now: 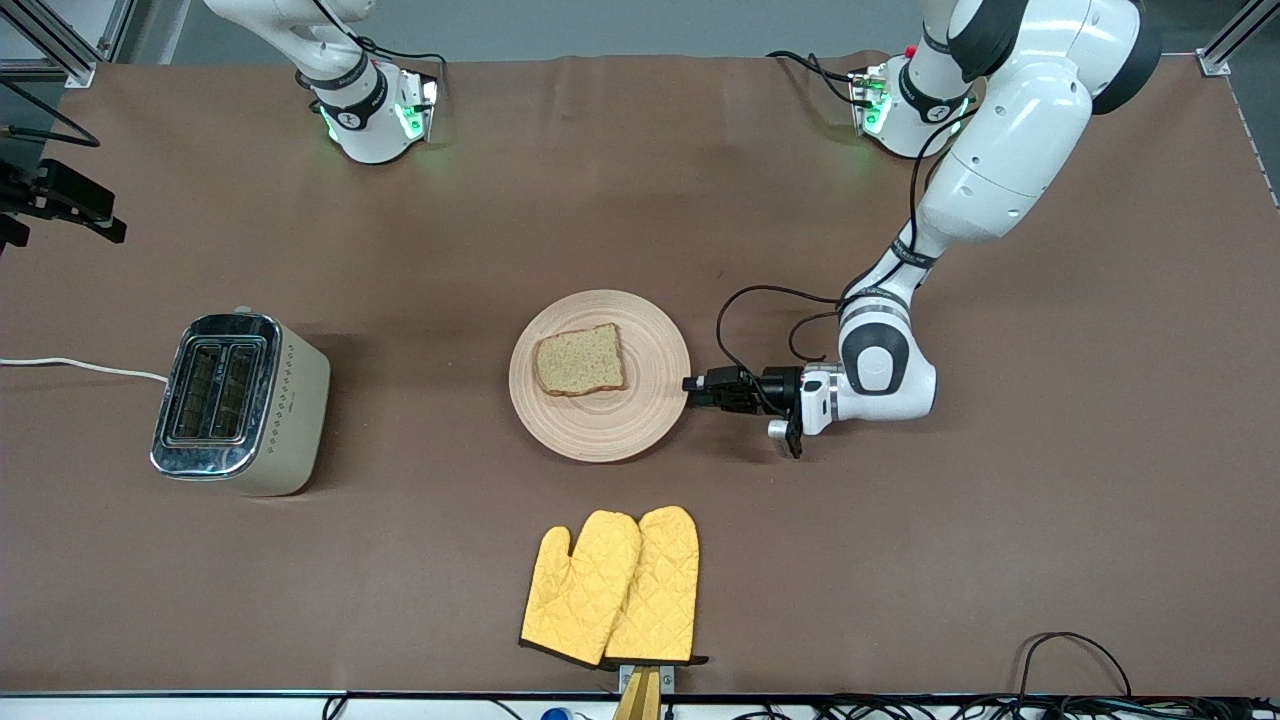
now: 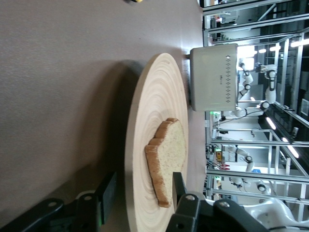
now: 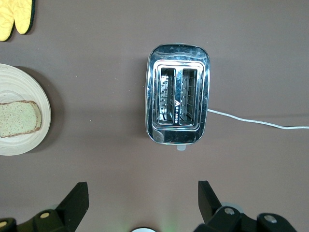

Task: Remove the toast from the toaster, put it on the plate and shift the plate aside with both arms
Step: 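Retract the right gripper while the left gripper reaches the plate rim, then slide the plate with the left gripper away from the toaster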

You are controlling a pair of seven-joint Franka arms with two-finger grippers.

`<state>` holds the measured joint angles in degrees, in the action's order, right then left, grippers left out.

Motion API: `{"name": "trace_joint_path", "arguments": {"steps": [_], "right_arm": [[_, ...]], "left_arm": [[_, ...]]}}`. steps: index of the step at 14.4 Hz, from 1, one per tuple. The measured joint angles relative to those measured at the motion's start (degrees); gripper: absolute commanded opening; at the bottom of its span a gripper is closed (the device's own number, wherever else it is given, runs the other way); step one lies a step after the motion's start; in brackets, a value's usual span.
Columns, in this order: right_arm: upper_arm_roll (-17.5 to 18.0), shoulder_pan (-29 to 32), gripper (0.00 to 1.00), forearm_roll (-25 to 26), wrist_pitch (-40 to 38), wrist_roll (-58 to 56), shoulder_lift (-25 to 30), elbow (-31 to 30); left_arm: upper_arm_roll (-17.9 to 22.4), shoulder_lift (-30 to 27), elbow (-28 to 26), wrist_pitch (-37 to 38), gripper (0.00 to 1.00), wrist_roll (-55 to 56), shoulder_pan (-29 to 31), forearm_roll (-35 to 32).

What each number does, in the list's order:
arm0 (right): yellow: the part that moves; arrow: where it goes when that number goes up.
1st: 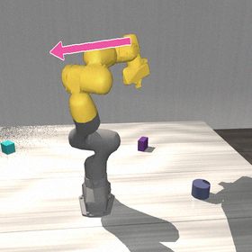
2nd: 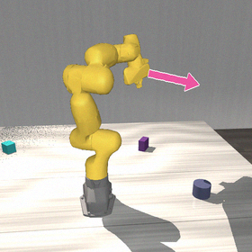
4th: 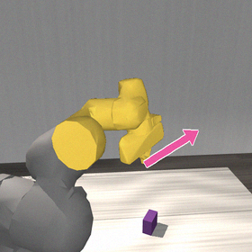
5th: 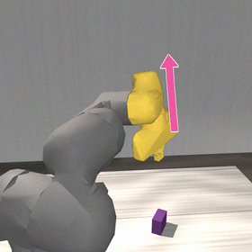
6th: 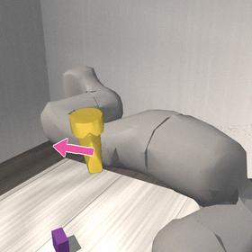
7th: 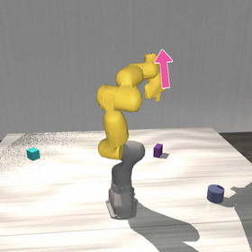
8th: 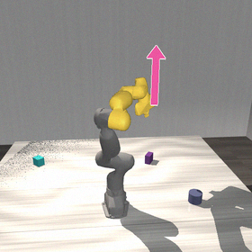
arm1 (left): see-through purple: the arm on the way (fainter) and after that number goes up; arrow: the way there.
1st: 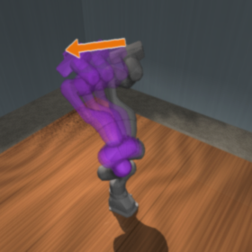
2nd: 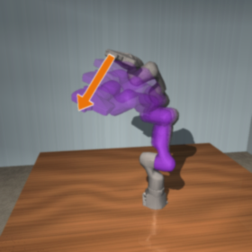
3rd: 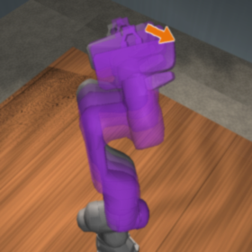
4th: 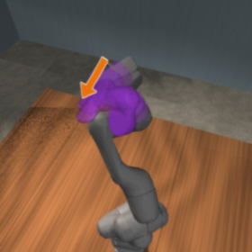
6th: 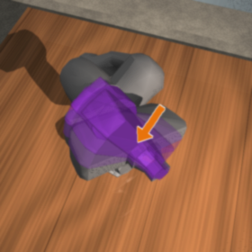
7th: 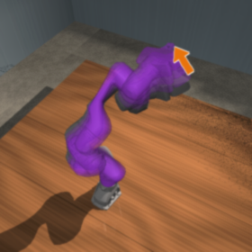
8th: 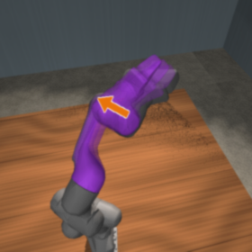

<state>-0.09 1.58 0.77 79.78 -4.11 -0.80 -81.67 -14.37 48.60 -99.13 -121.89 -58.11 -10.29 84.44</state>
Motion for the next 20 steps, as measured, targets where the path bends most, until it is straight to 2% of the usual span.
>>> {"name": "trace_joint_path", "arguments": {"steps": [4,8,13,20], "right_arm": [[0.01,0.27,1.00,0.08,0.00,0.00,0.00,-0.28],[0.01,0.33,1.00,0.08,0.18,0.00,0.00,-0.81],[0.07,0.33,1.00,0.07,0.41,0.00,0.00,-1.26],[0.30,0.32,1.00,0.07,0.41,0.00,0.00,-1.38]], "left_arm": [[-0.01,0.26,-0.15,-0.48,0.46,0.54,-0.92,0.61],[-0.02,0.87,-0.39,-1.74,0.24,0.57,-2.73,2.60],[-0.02,1.10,-0.40,-4.13,0.02,0.57,-3.35,2.61],[0.11,-0.52,0.79,-6.13,0.00,2.80,-3.83,2.61]]}}
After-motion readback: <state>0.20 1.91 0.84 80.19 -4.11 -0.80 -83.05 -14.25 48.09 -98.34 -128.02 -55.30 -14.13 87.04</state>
